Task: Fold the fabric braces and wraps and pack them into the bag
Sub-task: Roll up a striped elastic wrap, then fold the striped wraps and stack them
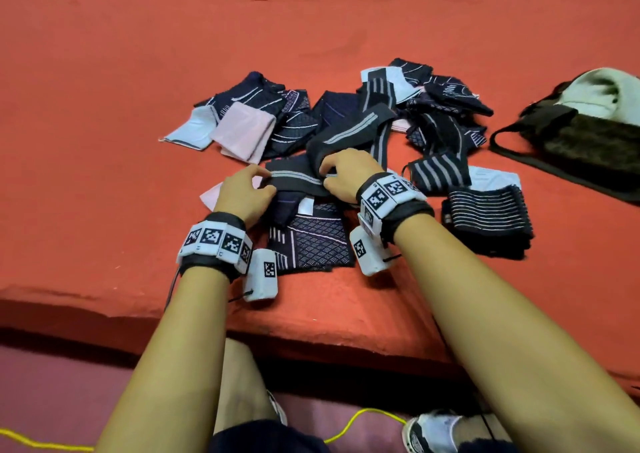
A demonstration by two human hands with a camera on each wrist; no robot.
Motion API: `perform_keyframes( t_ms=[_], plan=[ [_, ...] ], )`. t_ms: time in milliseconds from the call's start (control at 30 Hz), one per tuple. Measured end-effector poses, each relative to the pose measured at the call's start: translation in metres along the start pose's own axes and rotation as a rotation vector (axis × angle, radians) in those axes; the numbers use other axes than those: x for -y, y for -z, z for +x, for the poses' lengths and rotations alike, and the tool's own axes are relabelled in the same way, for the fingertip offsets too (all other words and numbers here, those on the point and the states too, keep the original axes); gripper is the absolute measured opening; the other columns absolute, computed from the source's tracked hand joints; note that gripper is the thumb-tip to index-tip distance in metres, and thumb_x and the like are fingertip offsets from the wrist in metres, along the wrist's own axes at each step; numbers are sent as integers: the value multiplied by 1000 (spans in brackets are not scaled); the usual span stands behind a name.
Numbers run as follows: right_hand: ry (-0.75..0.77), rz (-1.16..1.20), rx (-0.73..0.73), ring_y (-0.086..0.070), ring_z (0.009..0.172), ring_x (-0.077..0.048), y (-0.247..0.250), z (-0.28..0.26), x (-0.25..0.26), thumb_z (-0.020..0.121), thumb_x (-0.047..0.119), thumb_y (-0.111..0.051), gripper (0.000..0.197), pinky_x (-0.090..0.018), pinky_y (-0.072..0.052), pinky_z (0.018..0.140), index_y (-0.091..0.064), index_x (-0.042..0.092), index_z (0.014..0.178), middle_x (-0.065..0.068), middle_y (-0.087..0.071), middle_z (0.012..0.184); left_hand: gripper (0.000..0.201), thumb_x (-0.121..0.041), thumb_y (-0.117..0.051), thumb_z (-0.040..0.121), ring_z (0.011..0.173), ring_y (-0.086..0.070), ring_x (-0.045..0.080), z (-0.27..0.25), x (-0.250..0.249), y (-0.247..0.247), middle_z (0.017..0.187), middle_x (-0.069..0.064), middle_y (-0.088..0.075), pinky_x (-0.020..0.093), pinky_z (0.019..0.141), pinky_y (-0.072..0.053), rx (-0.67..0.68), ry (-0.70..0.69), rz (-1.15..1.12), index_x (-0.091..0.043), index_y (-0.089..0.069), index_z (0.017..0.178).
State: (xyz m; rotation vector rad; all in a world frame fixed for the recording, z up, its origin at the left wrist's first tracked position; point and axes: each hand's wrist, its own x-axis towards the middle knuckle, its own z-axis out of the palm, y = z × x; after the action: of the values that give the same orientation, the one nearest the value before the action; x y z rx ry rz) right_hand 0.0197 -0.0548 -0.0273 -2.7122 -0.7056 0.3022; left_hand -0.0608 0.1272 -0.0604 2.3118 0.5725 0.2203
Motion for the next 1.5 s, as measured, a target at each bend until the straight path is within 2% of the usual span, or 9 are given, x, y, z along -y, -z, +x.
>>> perform_keyframes(
  t_ms=[100,233,500,600,733,933,1100,1333,1500],
  plan=[
    [9,82,-40,-60,99,-32,-3,0,4,84,15,-54,18,-47,-50,92,-57,26,98,-3,-65,102,32,-15,-66,86,94,-62,21,-1,2,-2,109,6,-71,29,92,-49,-20,-23,-26,-25,-69,116],
    [-18,-14,70,-53,123,-32,-7,-4,7,92,22,-52,43,-50,-40,106,-57,29,134,-5,-59,134,34,-13,-72,82,100,-65,24,-4,-3,-1,111,3,-68,31,95,-50,-44,-46,-19,-29,-72,111],
    [13,101,-24,-51,128,-35,3,-36,9,93,20,-52,44,-46,-42,107,-56,13,136,-12,-59,137,40,1,-58,82,102,-59,16,-12,-10,13,112,1,-65,12,74,-40,-124,-63,-63,-22,-71,112],
    [23,149,-108,-52,126,-37,8,-61,4,91,18,-53,41,-44,-43,103,-59,7,130,-14,-61,133,42,0,-54,82,114,-60,22,-21,-14,17,122,6,-66,17,83,-39,-144,-84,-57,-17,-70,117],
    [65,170,-117,-53,125,-34,8,-94,2,91,19,-55,42,-40,-41,104,-61,11,132,-11,-61,135,34,-11,-60,85,89,-64,30,-34,-22,3,109,15,-70,33,86,-50,-88,-144,-80,-17,-71,117],
    [102,189,-25,-48,135,-22,-15,-140,-6,94,21,-54,49,-27,-34,109,-55,17,143,1,-57,143,32,-42,-58,90,102,-64,7,-57,-44,-19,109,-7,-72,28,95,-47,71,-297,-112,-22,-76,107],
    [148,162,19,-50,131,-23,-26,-161,-9,95,24,-53,41,-35,-39,110,-63,22,135,3,-62,137,54,-57,-66,83,113,-61,14,-63,-59,-28,123,1,-64,32,103,-45,148,-275,-22,-23,-67,125],
    [176,205,45,-60,114,-11,-7,-168,-14,92,16,-54,34,-12,-37,89,-75,26,116,10,-72,118,55,-41,-77,84,122,-55,19,-73,-69,-29,132,6,-59,20,95,-35,203,-273,66,-14,-64,131],
    [140,273,58,-52,58,8,0,-160,-19,84,1,-49,35,-5,-35,58,-78,19,90,16,-63,68,52,-51,-70,87,115,-58,10,-84,-75,-27,124,-2,-66,19,88,-35,280,-288,47,-14,-69,124]
  ],
)
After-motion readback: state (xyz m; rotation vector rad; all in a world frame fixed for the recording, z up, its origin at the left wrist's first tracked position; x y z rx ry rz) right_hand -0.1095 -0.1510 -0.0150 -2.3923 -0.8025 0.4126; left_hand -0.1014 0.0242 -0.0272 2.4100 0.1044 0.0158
